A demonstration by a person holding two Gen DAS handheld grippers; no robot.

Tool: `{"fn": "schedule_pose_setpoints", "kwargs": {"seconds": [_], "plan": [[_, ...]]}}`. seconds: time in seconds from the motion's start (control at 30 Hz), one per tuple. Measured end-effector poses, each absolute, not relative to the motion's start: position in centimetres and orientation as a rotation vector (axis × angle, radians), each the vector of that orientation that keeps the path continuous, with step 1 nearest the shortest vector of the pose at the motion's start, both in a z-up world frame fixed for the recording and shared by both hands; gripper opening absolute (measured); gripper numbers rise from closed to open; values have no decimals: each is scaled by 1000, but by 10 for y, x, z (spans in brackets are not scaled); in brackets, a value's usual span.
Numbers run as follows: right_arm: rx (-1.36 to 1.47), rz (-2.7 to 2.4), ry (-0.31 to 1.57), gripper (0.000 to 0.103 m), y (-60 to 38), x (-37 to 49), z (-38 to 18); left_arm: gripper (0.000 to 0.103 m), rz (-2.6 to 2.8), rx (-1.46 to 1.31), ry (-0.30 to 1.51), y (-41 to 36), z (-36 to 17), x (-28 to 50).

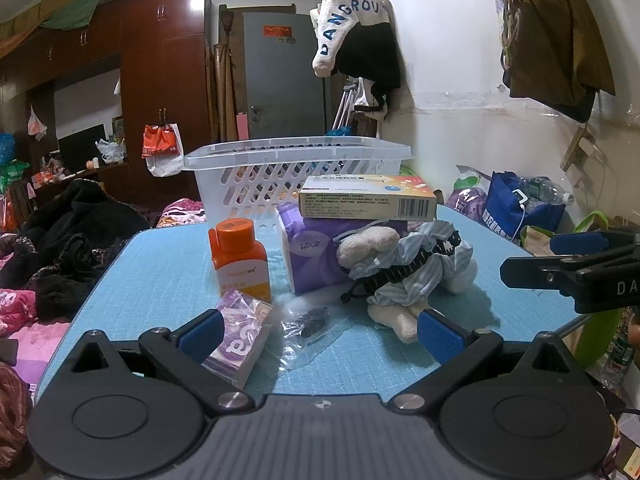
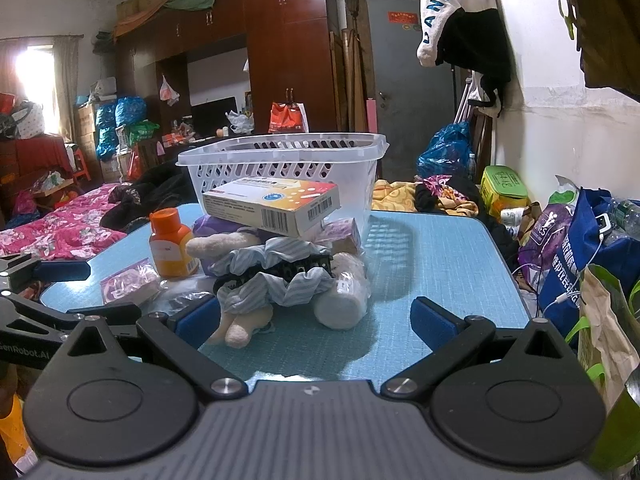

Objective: Organize objects

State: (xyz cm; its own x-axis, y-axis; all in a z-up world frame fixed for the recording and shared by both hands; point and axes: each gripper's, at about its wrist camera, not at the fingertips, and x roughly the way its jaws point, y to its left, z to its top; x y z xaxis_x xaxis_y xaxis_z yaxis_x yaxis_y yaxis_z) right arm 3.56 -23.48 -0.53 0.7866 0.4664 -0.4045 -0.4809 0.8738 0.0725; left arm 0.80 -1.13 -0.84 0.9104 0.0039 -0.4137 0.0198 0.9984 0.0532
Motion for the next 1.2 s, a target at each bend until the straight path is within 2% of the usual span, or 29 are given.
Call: {"fn": "schedule_pose_setpoints", "kwargs": {"seconds": [0.97, 1.07, 1.2], "plan": [[-44, 516, 418, 103, -233, 34, -8, 103, -9, 57, 426, -12, -9, 8], [-39, 512, 385, 103, -234, 32, -7, 103, -12, 49, 408, -12, -8, 7], [-45, 497, 201, 103, -238, 22, -6, 103, -27, -4, 269, -5, 1, -7]]}}
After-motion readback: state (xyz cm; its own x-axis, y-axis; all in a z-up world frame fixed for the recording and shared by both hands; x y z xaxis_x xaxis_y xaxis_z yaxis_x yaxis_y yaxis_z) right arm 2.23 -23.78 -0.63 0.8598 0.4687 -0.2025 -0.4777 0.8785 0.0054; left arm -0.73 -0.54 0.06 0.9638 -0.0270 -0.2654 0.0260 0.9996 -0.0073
